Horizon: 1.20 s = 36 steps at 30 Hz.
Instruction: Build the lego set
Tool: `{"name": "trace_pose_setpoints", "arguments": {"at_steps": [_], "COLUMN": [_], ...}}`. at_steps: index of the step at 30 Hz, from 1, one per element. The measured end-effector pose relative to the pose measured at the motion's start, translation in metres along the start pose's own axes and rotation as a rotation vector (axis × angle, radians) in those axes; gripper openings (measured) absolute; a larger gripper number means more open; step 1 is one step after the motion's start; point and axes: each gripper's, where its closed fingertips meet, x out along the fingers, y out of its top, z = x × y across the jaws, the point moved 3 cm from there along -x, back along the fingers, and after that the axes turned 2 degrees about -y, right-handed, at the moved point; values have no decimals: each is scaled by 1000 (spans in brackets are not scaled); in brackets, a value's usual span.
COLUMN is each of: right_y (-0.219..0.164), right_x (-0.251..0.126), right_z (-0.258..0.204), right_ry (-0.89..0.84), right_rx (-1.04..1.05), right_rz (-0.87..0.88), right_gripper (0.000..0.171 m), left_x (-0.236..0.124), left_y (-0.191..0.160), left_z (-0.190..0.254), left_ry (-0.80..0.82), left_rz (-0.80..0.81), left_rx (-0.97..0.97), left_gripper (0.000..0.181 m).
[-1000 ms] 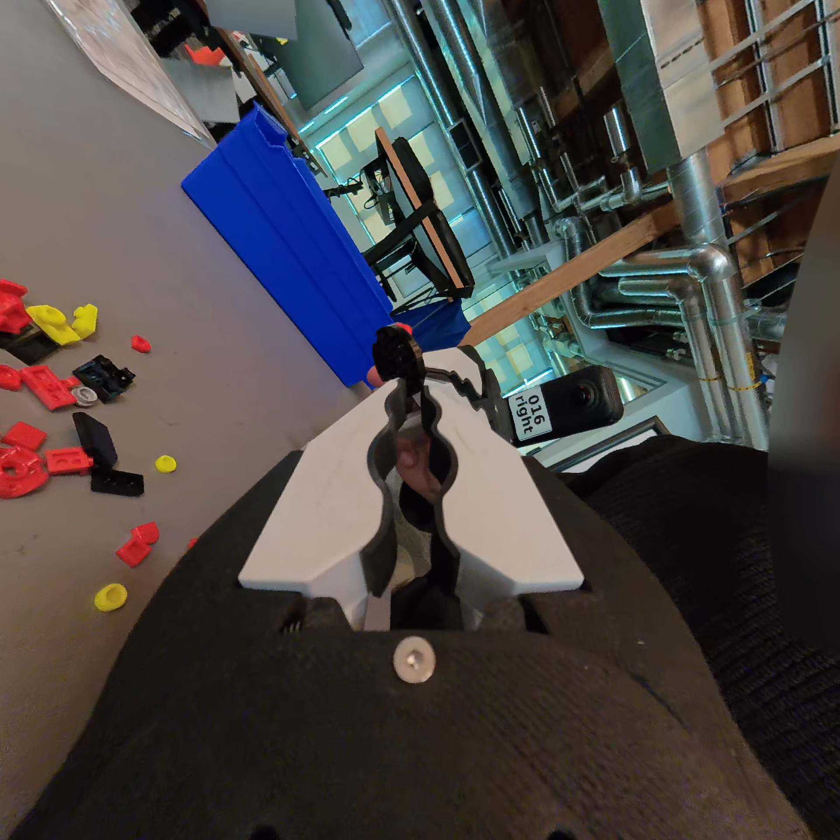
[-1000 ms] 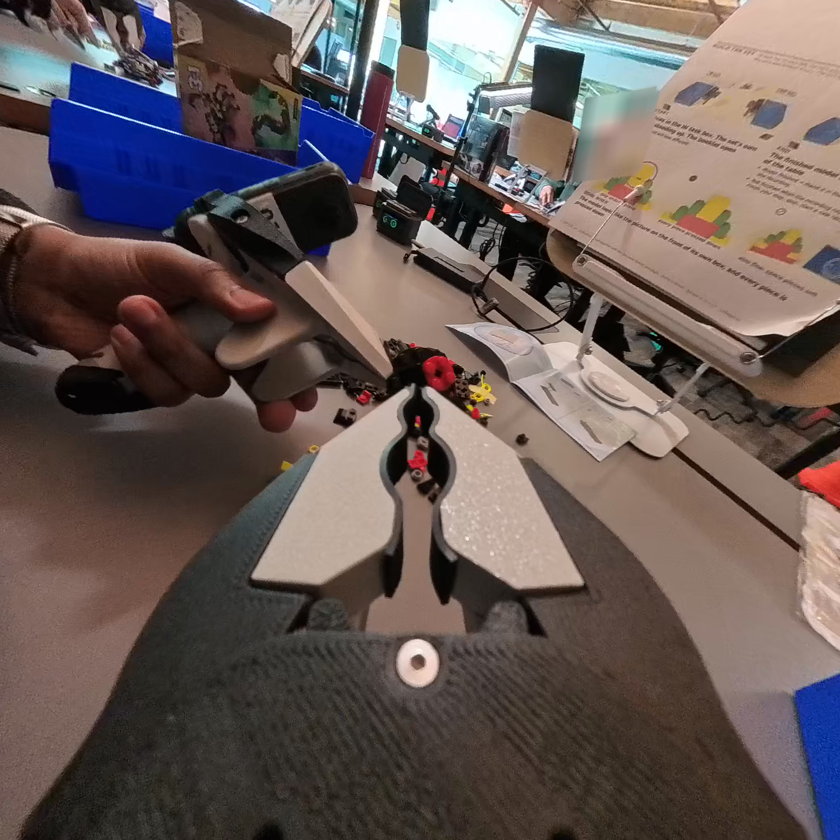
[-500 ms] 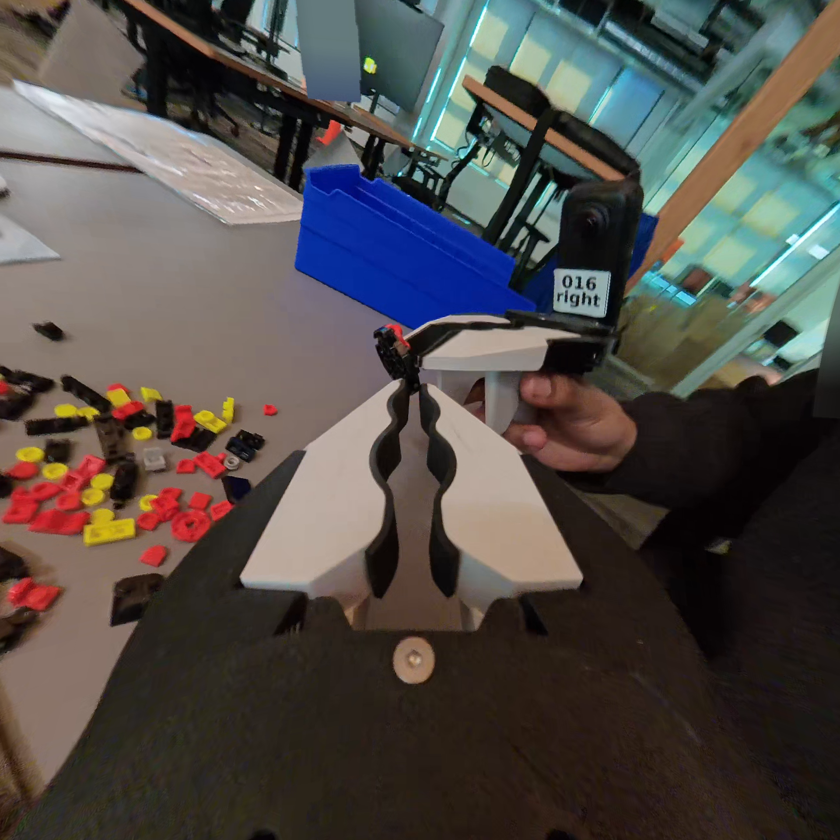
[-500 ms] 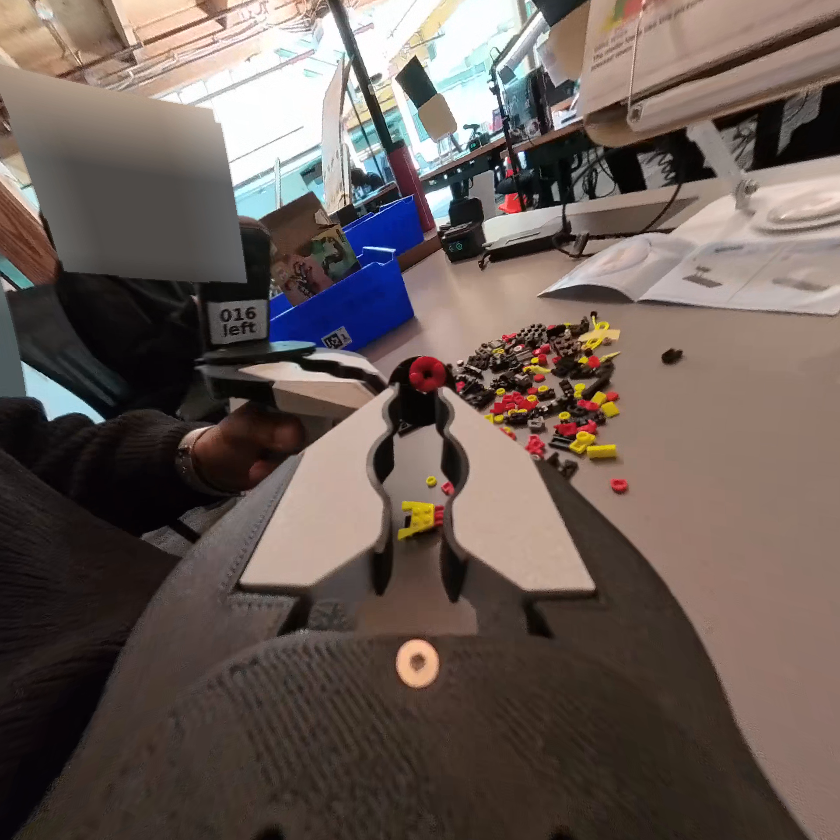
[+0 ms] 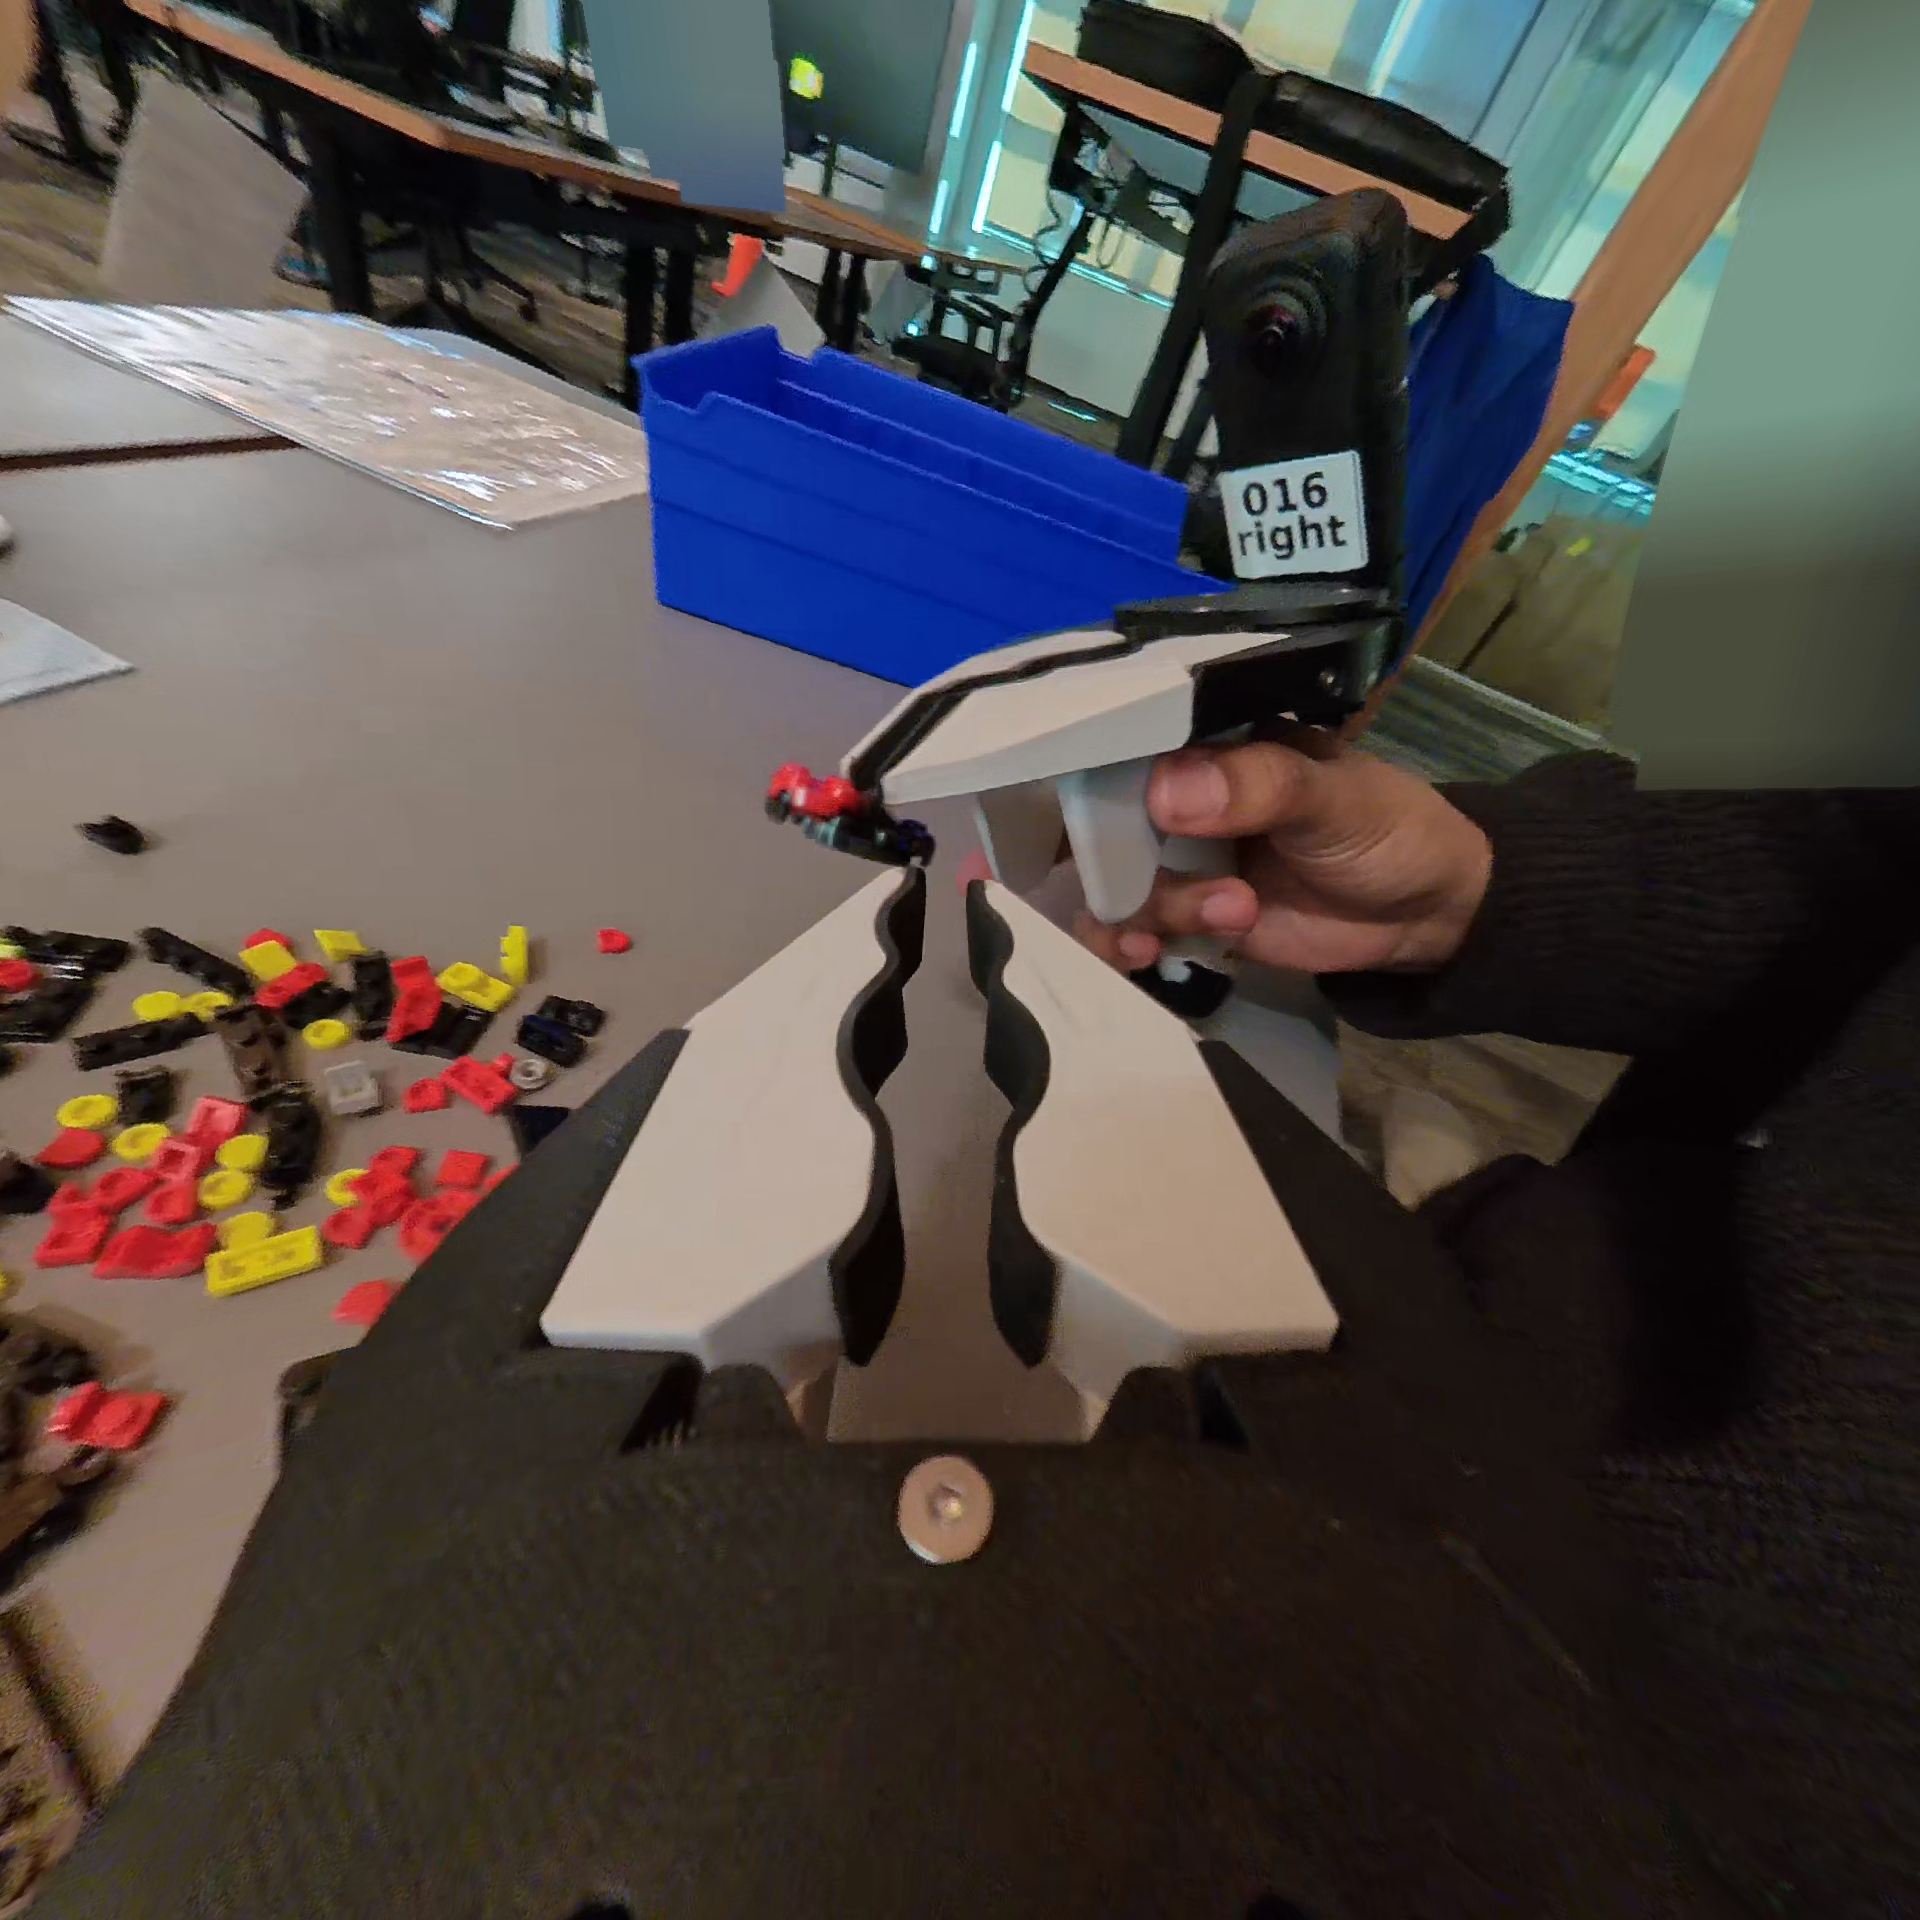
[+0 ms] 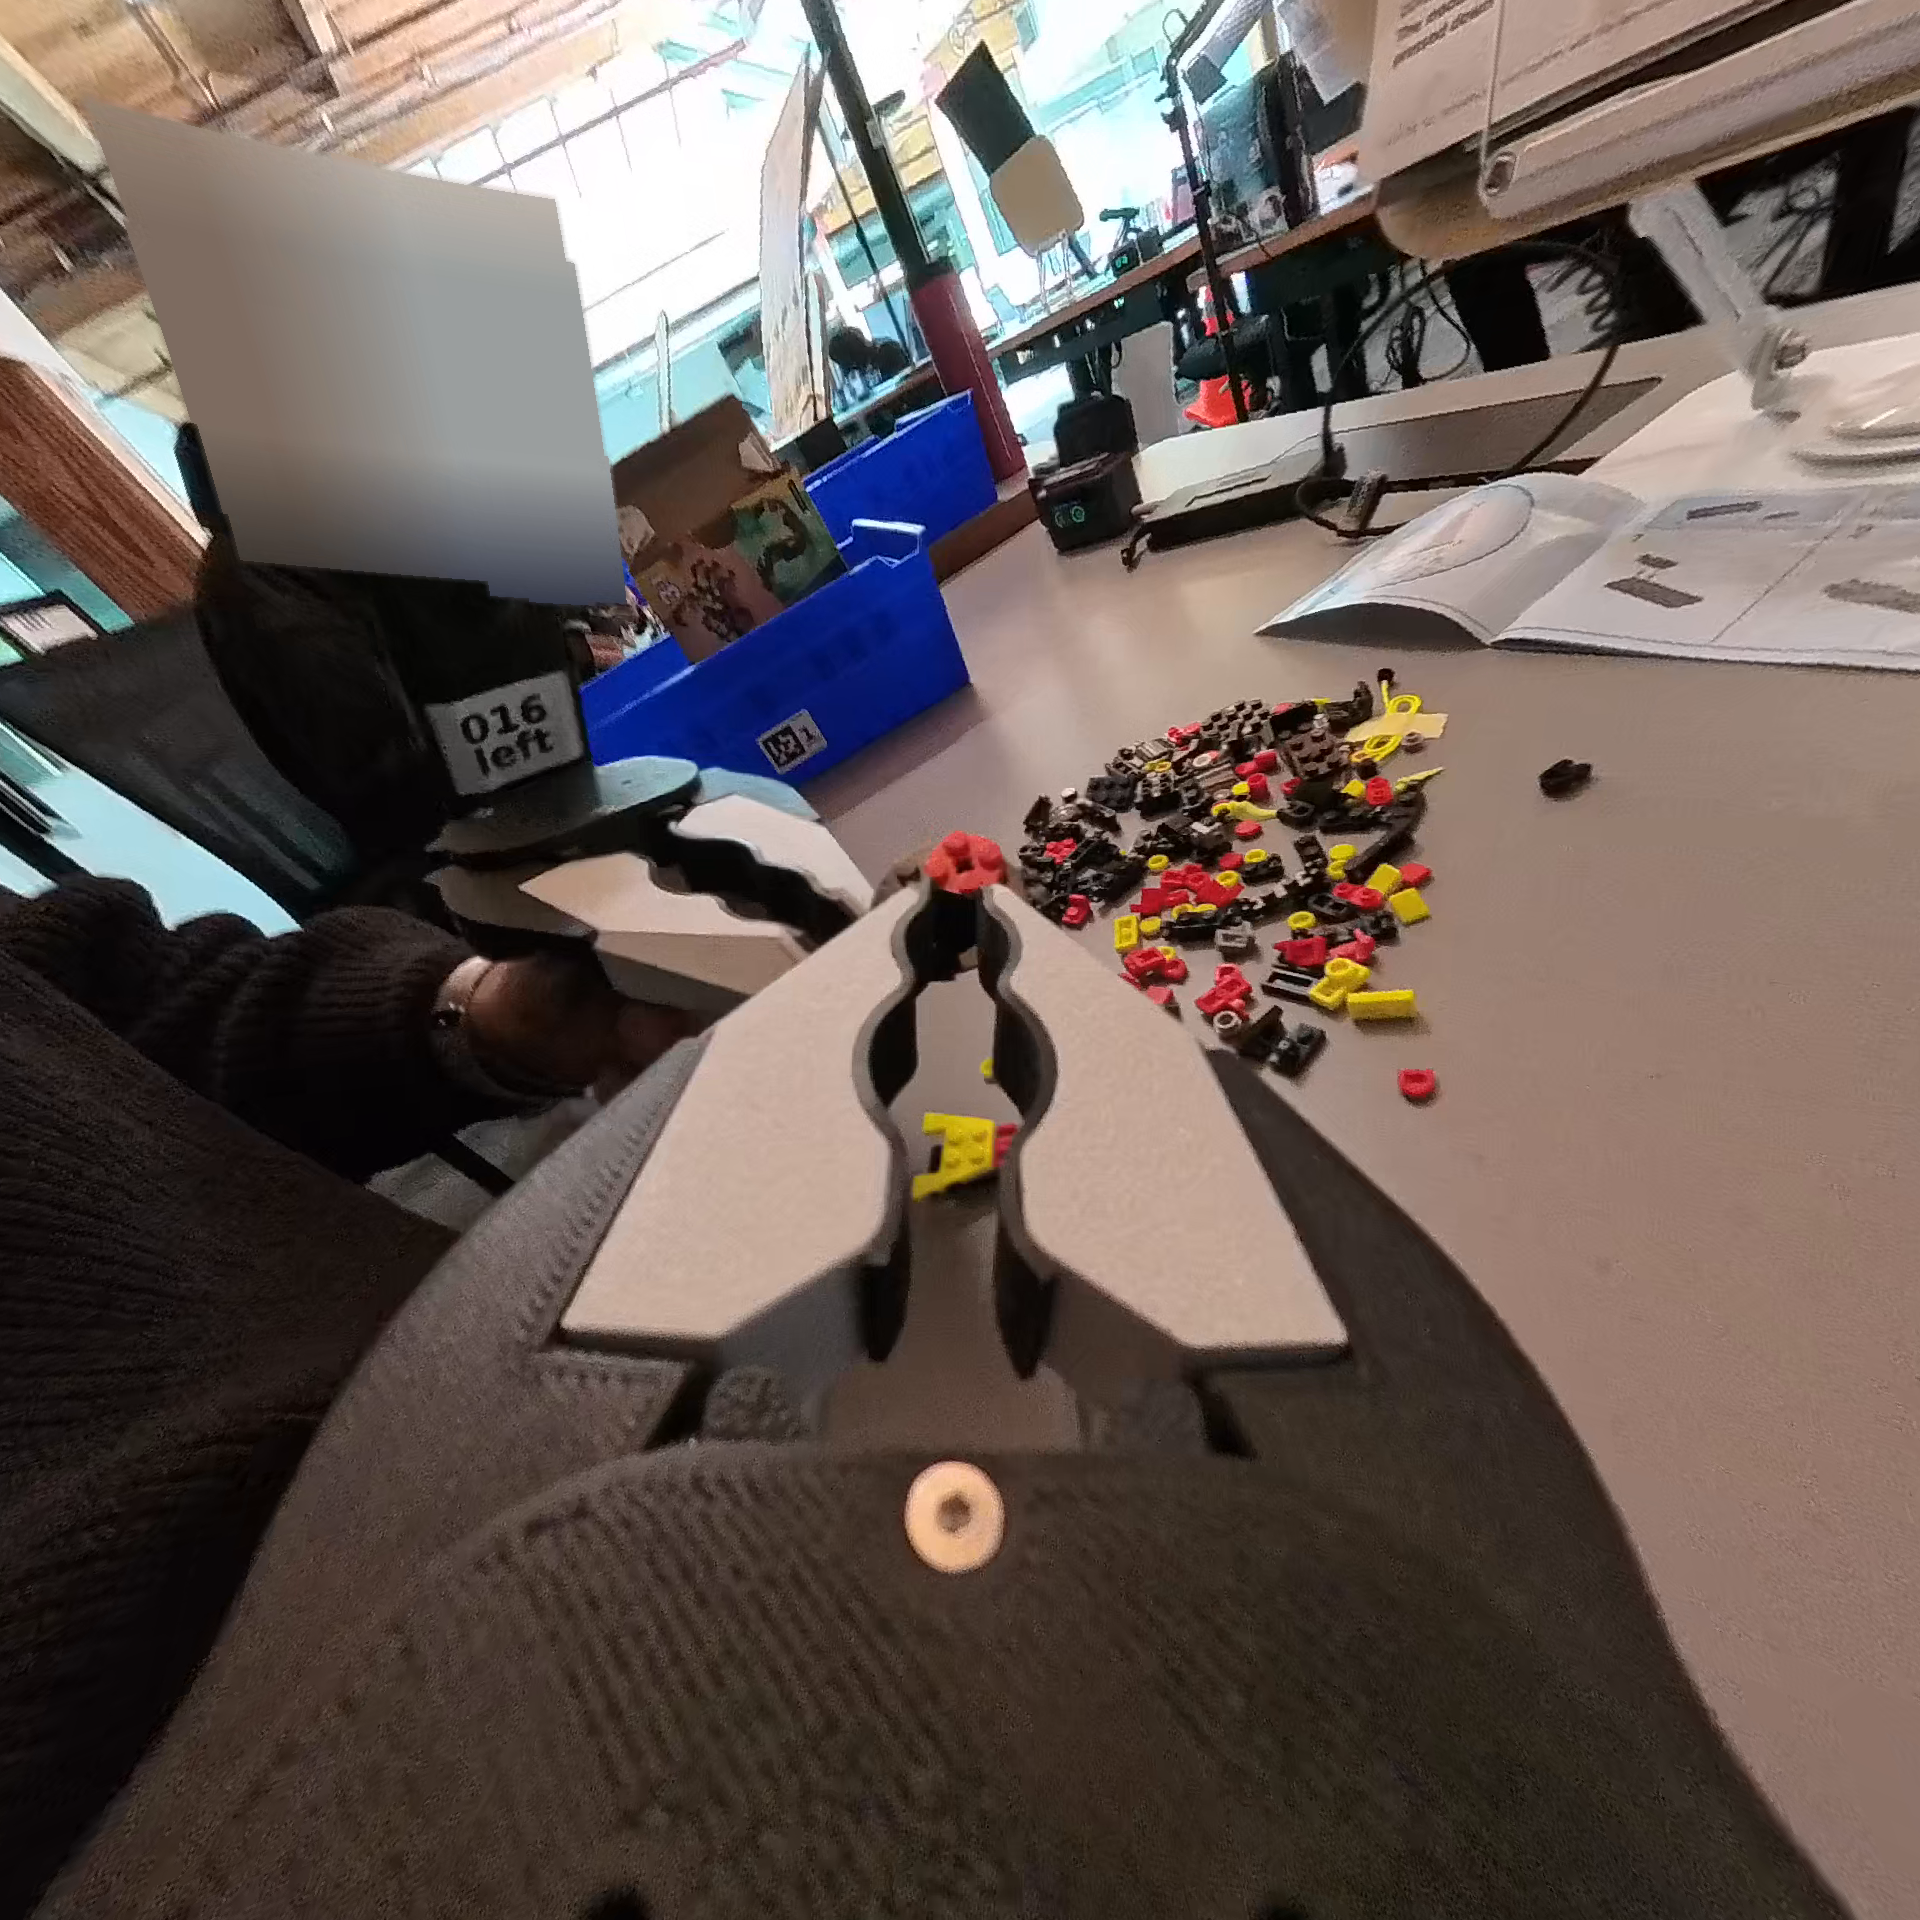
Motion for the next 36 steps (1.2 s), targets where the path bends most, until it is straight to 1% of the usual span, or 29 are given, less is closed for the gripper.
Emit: {"name": "trace_pose_setpoints", "arguments": {"at_steps": [4,5,7,8,12,16,18,20,22,24,26,30,32,36], "right_y": [-3,-4,-4,-5,-12,-14,-12,-9,-11,-19,-30,-47,-54,-57], "right_x": [2,2,3,4,7,3,-1,-5,-6,-4,1,15,24,38], "right_z": [-2,-2,-5,-7,-11,0,8,17,25,31,36,54,61,65], "right_ry": [-16,-18,4,18,47,-21,-57,-96,-119,-132,-147,-257,-305,-345], "right_rx": [-102,-116,-116,-105,-100,-158,-183,-194,-190,-180,-197,-360,-397,-500], "right_rz": [-42,-52,-48,-49,-90,-140,-148,-144,-165,-212,-281,-401,-468,-510], "right_gripper": [4,4,4,4,0,0,0,0,4,14,24,29,37,34], "left_x": [2,2,2,1,0,2,-2,-10,-20,-27,-29,-25,-22,-19], "left_y": [-2,-2,-2,-2,-4,-12,-10,-5,-1,1,1,-3,-5,-7], "left_z": [11,11,8,8,2,-5,-16,-36,-53,-66,-72,-70,-66,-62], "left_ry": [-150,-164,-153,-147,-92,-31,43,156,235,286,305,303,288,261], "left_rz": [-2,-2,-4,-1,-21,-91,-82,-53,-25,-3,11,-12,-25,-37], "left_rx": [-170,-200,-204,-189,-137,-86,-73,-84,-105,-141,-174,-173,-161,-173], "left_gripper": [14,14,0,0,0,0,0,0,0,0,2,5,4,5]}}
